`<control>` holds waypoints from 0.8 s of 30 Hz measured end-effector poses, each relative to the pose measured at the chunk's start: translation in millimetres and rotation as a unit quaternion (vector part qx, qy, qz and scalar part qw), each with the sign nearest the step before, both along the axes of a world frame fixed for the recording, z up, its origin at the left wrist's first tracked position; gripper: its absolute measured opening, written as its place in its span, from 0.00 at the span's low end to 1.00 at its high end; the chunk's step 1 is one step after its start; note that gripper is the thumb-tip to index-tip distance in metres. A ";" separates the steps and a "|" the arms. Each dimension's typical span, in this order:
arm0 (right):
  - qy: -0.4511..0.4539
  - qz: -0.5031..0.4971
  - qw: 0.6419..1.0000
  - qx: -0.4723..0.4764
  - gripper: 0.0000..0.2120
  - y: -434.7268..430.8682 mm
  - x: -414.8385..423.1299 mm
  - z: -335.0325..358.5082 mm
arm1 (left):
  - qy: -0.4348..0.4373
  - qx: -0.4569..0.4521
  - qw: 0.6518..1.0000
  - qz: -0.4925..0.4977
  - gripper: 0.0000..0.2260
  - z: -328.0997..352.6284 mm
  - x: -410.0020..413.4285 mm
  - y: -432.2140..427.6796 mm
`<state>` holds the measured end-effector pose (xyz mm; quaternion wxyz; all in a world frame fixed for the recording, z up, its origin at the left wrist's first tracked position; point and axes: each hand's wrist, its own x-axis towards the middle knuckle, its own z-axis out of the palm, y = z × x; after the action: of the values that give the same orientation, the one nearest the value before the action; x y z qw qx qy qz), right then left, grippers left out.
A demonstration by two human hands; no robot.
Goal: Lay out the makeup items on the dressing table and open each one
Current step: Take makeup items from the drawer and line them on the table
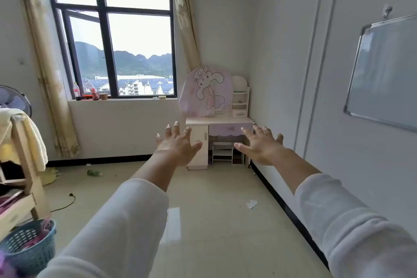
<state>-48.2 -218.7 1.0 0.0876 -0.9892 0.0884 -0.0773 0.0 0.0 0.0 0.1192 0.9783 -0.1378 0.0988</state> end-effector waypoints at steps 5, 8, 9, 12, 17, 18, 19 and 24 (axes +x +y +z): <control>0.006 -0.003 1.000 -0.009 0.32 -15.1 37.3 -5.3 | 0.004 0.018 1.000 0.004 0.29 -9.2 38.8 -9.5; 0.008 -0.003 1.000 -0.019 0.32 -31.0 69.8 -10.8 | 0.005 0.024 1.000 0.005 0.29 -14.7 70.1 -24.1; 0.008 -0.003 1.000 -0.021 0.32 -37.3 82.3 -12.6 | 0.006 0.027 1.000 0.006 0.29 -16.3 81.8 -29.9; 0.009 0.000 1.000 -0.022 0.33 -59.6 122.2 -14.6 | 0.001 0.045 0.999 0.003 0.29 -17.2 121.8 -52.5; -0.009 -0.002 0.999 -0.041 0.33 -109.0 201.4 -3.8 | -0.013 0.048 0.999 0.005 0.29 -2.8 201.9 -95.8; -0.015 -0.002 0.999 -0.039 0.34 -119.4 218.7 -0.8 | -0.018 0.044 0.999 0.006 0.29 0.3 220.0 -106.9; -0.017 -0.001 0.999 -0.039 0.33 -129.2 235.2 1.0 | -0.023 0.041 0.999 0.005 0.29 1.6 238.0 -118.0; -0.007 -0.007 0.999 -0.042 0.33 -174.6 316.9 -6.3 | -0.025 0.037 0.999 -0.017 0.29 -9.8 318.1 -170.9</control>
<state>268.7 -393.4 -5.3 0.0458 -0.9908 0.0917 -0.0888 318.1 -170.9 -9.8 0.0809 0.9767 -0.1614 0.1159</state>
